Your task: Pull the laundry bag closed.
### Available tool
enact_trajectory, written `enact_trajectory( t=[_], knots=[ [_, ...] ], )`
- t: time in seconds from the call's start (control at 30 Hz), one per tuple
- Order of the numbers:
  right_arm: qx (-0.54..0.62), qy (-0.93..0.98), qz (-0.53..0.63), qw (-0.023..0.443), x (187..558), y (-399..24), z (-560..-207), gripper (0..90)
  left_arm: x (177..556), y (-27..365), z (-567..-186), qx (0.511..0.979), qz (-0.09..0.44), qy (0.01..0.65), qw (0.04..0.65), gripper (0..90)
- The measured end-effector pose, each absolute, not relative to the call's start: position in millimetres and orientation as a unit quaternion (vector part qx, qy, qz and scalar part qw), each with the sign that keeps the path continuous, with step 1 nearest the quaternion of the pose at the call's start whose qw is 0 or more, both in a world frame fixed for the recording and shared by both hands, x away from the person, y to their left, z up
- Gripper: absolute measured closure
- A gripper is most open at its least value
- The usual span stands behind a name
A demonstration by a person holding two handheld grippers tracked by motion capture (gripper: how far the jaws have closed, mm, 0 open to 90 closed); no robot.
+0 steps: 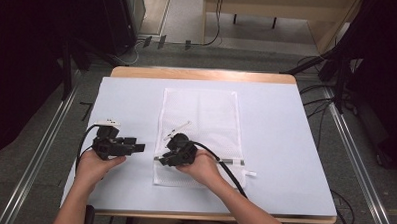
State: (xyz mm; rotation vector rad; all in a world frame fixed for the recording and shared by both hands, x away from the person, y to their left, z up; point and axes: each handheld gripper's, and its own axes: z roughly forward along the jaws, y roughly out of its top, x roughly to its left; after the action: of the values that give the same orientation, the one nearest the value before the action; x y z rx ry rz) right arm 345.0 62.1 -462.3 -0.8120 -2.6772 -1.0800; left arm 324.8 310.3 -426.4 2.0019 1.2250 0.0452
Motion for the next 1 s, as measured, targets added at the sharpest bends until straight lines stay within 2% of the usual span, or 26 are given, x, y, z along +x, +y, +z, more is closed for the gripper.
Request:
enact_trajectory(
  t=[1.0],
  knots=[
    [-0.252,-0.899,-0.353,0.060,349,81,-461,87.5,321,308,-428,0.789,0.013,0.478,0.387,42.4]
  ],
)
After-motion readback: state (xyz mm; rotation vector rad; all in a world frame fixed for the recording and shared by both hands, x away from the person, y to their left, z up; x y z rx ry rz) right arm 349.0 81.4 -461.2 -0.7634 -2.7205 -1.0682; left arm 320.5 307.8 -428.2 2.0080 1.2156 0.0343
